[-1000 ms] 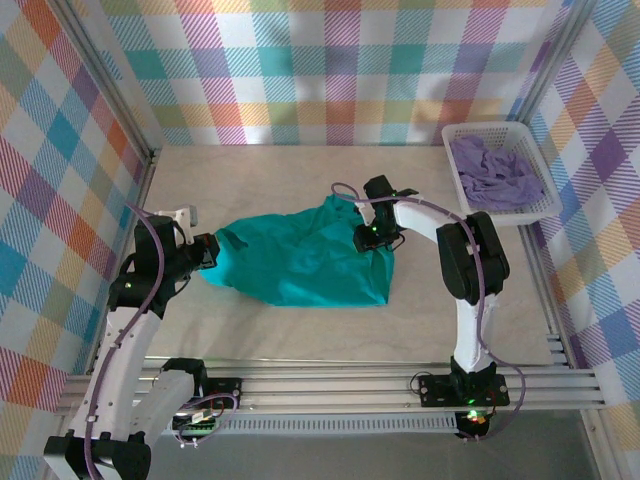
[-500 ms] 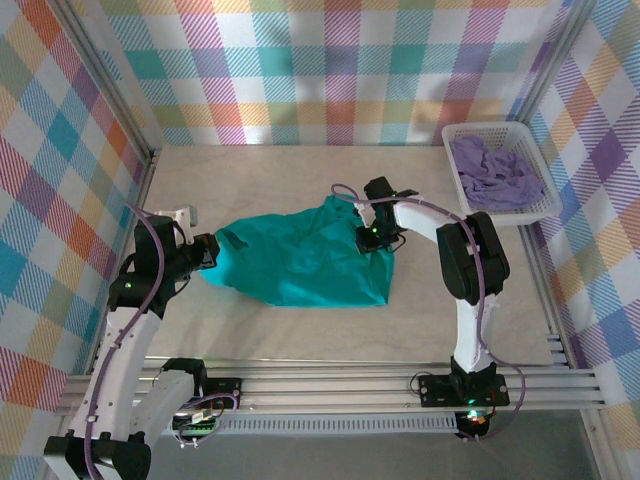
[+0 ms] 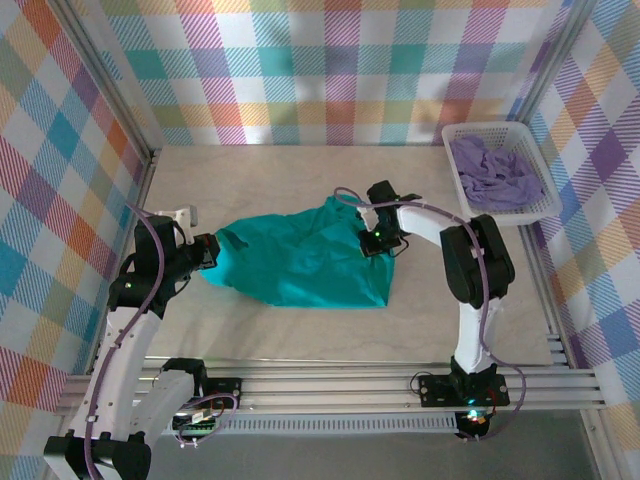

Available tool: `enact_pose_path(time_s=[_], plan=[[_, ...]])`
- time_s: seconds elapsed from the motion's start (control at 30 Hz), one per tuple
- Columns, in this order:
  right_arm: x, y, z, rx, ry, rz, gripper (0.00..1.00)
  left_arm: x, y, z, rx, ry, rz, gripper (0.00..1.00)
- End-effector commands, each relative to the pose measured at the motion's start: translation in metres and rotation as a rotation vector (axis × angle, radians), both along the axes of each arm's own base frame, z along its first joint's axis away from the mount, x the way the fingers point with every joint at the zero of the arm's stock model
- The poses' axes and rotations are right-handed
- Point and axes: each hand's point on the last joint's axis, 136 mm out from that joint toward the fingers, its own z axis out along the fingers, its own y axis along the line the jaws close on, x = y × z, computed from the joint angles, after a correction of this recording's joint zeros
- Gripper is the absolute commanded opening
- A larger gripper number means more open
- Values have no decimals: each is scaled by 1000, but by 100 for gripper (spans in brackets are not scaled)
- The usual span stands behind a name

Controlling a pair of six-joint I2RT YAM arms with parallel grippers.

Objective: Fold the inside-out t-shirt

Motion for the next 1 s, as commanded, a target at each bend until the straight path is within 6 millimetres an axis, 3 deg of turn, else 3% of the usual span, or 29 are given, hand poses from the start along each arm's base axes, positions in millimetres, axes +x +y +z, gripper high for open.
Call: enact_pose_path(time_s=[0.0, 0.1, 0.17, 0.27, 0.4, 0.53, 0.63, 0.73, 0.83, 0.97], plan=[[16, 4, 65, 180, -143, -37, 3, 3, 3, 8, -13, -17, 20, 0], [18, 4, 128, 396, -262, -49, 2, 5, 10, 25, -12, -40, 66, 0], [17, 0, 173, 560, -332, -48, 2, 8, 15, 46, -18, -90, 106, 0], [22, -24, 244, 802, -439, -75, 1, 17, 24, 93, -32, -213, 165, 0], [23, -71, 336, 1015, -599, -132, 0, 17, 48, 193, -35, -416, 269, 0], [-15, -103, 408, 964, -820, -166, 0, -26, 65, 291, 0, -641, 352, 0], [-52, -115, 440, 834, -975, -198, 0, -61, 72, 336, 46, -746, 383, 0], [-78, -117, 452, 782, -1047, -196, 0, -68, 78, 351, 110, -762, 402, 0], [-83, -105, 445, 845, -990, -137, 3, -37, 75, 335, 136, -694, 371, 0], [-78, -69, 420, 872, -876, -37, 6, 9, 54, 307, 62, -618, 254, 0]])
